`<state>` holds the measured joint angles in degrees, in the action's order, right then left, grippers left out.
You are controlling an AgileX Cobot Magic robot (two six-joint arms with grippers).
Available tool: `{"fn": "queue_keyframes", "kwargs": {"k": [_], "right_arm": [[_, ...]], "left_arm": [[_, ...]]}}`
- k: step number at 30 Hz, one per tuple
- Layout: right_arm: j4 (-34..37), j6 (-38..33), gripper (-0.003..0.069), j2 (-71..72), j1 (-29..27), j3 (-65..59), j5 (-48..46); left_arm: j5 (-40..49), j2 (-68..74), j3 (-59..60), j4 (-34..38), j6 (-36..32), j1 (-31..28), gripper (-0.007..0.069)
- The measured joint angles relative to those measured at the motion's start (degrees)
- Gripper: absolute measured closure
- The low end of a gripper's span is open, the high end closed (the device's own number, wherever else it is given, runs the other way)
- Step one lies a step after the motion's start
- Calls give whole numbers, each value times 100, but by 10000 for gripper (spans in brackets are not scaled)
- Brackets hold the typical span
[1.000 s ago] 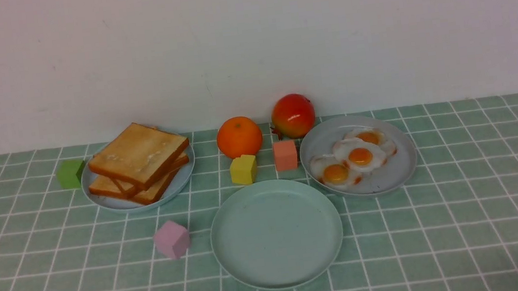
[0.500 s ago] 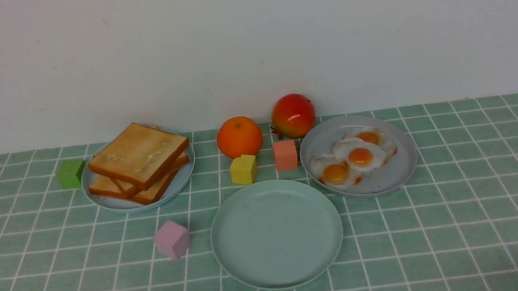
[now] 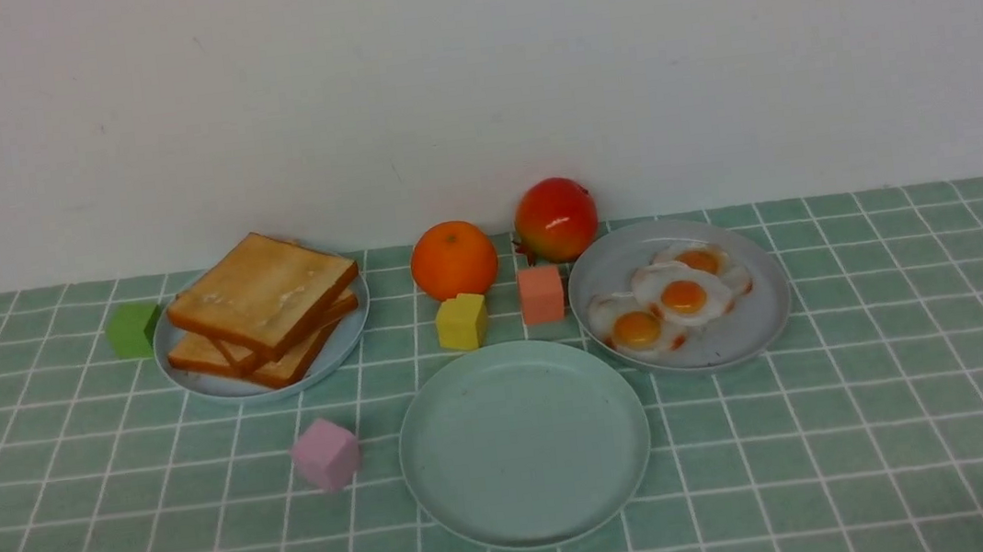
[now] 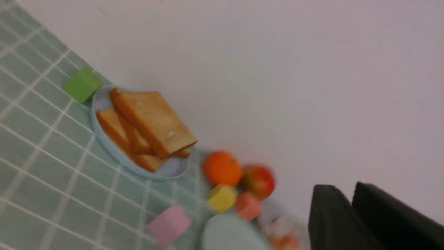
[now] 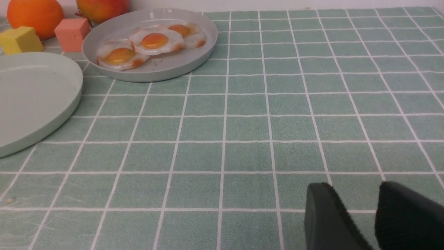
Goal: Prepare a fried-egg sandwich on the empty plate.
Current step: Use the left arm to grab a slice of bread
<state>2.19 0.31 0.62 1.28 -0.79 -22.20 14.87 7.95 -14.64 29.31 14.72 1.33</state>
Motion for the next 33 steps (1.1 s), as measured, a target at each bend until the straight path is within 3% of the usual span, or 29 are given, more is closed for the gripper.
{"fn": "queue_keyframes", "kwargs": {"k": [5,6,9,17,19,23,28,33], "right_arm": [[5,0,419,0,0,-2,62],[165,71,419,0,0,-36,218],[801,444,419,0,0,-66,562],[2211,1036,419,0,0,-52,1569],[2378,1056,427,-10,0,201,1148],[2347,800,498,-655,0,1695,-642],[1951,-532,624,-2150,26,3854,-2951],[1669,-823,657,-3113,633,5137,-3662]], "left_arm": [[1160,1443,-1275,-332,-1192,398,608],[1936,2061,-1777,-489,-1510,631,618],[2863,3156,-2601,-722,-1685,989,622],[3028,4830,-3342,-760,-1883,1480,621],[2964,5049,-3344,-766,-2018,1614,620],[2794,5688,-3715,-889,-2150,1730,620],[2934,6933,-4870,-1703,-2090,1730,620],[3060,8381,-6030,-2877,-1743,1724,620]]}}
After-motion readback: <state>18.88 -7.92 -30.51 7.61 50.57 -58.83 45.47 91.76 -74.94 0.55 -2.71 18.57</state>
